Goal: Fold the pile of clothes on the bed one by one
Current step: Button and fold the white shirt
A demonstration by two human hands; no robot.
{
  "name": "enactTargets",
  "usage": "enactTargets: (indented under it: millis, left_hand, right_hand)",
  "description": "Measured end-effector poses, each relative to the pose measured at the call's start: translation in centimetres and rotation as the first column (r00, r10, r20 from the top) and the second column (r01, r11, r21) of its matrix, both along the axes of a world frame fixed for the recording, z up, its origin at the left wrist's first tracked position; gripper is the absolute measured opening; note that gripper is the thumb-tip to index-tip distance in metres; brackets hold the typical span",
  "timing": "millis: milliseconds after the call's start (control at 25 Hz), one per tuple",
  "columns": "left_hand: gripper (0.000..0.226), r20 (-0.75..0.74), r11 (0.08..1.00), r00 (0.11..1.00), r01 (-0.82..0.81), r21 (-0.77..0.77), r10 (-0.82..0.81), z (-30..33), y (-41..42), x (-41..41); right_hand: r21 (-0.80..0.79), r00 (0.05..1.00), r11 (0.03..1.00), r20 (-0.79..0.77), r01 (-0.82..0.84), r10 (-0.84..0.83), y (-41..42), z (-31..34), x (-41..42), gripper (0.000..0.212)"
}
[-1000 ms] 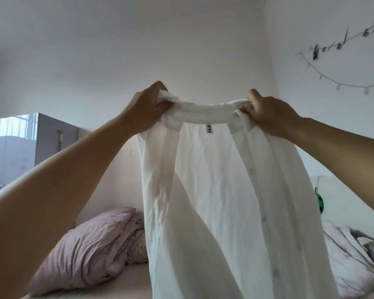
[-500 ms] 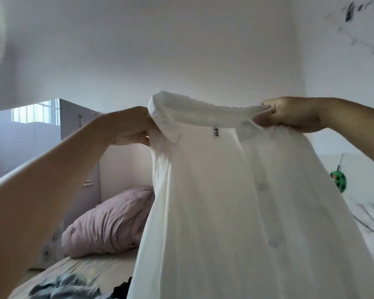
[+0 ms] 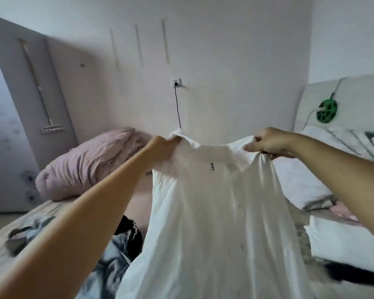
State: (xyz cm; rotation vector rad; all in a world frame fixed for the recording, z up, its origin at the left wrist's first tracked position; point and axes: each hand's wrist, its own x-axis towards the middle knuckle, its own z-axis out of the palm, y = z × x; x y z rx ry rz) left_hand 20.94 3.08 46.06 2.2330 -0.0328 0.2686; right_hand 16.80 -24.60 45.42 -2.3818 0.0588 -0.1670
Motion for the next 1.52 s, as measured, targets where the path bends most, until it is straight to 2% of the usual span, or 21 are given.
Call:
enactTargets:
  millis: [80, 160, 240, 320, 400, 480, 600, 680, 760, 840, 920, 960, 1040, 1120, 1200, 1320, 1400, 1480, 1520]
  left_hand:
    - [0.048, -0.066, 0.997, 0.996, 0.060, -0.044, -0.063, -5.4, -1.3, 4.3]
    - [0.040, -0.142, 0.992, 0.985, 0.081, -0.100, -0.095, -10.2, -2.2, 8.4]
    - [0.035, -0.216, 0.985, 0.969, 0.085, -0.152, -0.117, -14.7, -3.2, 12.2]
    - [0.029, -0.260, 0.977, 0.956, 0.081, -0.195, -0.132, -19.8, -4.2, 16.4]
    - [0.021, -0.268, 0.977, 0.956, 0.070, -0.199, -0.123, -25.2, -5.2, 20.4]
    - [0.015, -0.264, 0.972, 0.960, 0.034, -0.234, -0.097, -30.1, -6.4, 23.3]
    - [0.031, -0.281, 0.955, 0.960, -0.105, -0.278, 0.024, -37.3, -7.5, 25.7]
    - [0.035, -0.244, 0.949, 0.968, -0.128, -0.289, 0.056, -41.6, -7.7, 26.1]
    - [0.031, -0.137, 0.969, 0.988, -0.098, -0.228, 0.068, -44.9, -7.7, 26.1]
    - [0.029, 0.008, 0.987, 0.997, -0.075, -0.144, 0.077, -46.4, -7.7, 26.1]
    - [0.030, 0.083, 0.993, 0.993, -0.073, -0.091, 0.080, -46.4, -7.9, 25.9]
    - [0.030, 0.101, 0.995, 0.991, -0.076, -0.067, 0.083, -46.1, -8.0, 25.9]
    - [0.029, 0.144, 0.997, 0.988, -0.067, 0.034, 0.062, -45.4, -8.2, 25.3]
    - [0.027, 0.174, 0.992, 0.985, -0.038, 0.121, 0.017, -45.1, -8.8, 23.5]
    - [0.038, 0.137, 0.986, 0.991, -0.033, 0.160, 0.011, -45.7, -9.4, 21.3]
    - [0.051, 0.075, 0.994, 0.995, -0.071, 0.080, 0.065, -47.2, -9.9, 20.0]
    - [0.041, 0.099, 0.994, 0.992, -0.089, 0.066, 0.082, -47.3, -9.9, 20.8]
    - [0.019, 0.159, 0.993, 0.983, -0.099, 0.064, 0.088, -46.9, -9.9, 21.4]
    - [0.014, 0.179, 0.992, 0.980, -0.105, 0.072, 0.091, -46.7, -10.0, 21.6]
  right_hand:
    - [0.010, 0.997, 0.998, -0.058, 0.054, -0.053, -1.0, -5.4, 4.2, 0.039]
    - [0.098, 0.992, 0.990, -0.090, 0.097, -0.088, -1.9, -10.3, 7.9, 0.042]
    - [0.243, 0.985, 0.957, -0.109, 0.157, -0.134, -2.5, -14.7, 11.5, 0.032]
    - [0.342, 0.975, 0.913, -0.086, 0.222, -0.205, -2.8, -19.6, 15.3, 0.012]
    - [0.297, 0.961, 0.917, -0.010, 0.266, -0.275, -3.2, -24.7, 19.2, 0.011]
    - [0.184, 0.956, 0.943, 0.038, 0.279, -0.290, -3.8, -29.7, 22.7, 0.018]
    - [0.068, 0.951, 0.949, -0.037, 0.309, -0.307, -4.4, -37.3, 25.9, 0.020]
    - [0.051, 0.937, 0.936, -0.057, 0.348, -0.345, -4.9, -42.5, 26.8, 0.024]
    - [-0.005, 0.935, 0.935, 0.043, 0.354, -0.353, -5.4, -46.4, 27.0, 0.032]
    - [-0.090, 0.924, 0.931, 0.190, 0.353, -0.332, -5.7, -47.9, 27.1, 0.034]
    - [-0.248, 0.903, 0.895, 0.322, 0.370, -0.284, -5.4, -47.8, 27.0, 0.037]
    - [-0.318, 0.879, 0.863, 0.406, 0.394, -0.251, -5.2, -47.4, 26.8, 0.035]
    - [-0.333, 0.831, 0.844, 0.514, 0.421, -0.212, -4.7, -46.5, 26.0, 0.019]
    - [-0.276, 0.855, 0.897, 0.486, 0.346, -0.180, -3.6, -46.2, 25.0, 0.013]
    - [-0.225, 0.911, 0.943, 0.385, 0.246, -0.146, -2.2, -46.7, 24.0, 0.016]
    - [-0.240, 0.919, 0.938, 0.364, 0.249, -0.151, -1.4, -47.8, 23.3, 0.014]
    - [-0.259, 0.940, 0.933, 0.295, 0.252, -0.172, -1.4, -47.2, 23.8, 0.013]
    - [-0.293, 0.957, 0.918, 0.190, 0.267, -0.217, -1.6, -46.6, 24.1, 0.017]
    - [-0.287, 0.961, 0.919, 0.142, 0.271, -0.239, -1.5, -46.4, 24.1, 0.016]
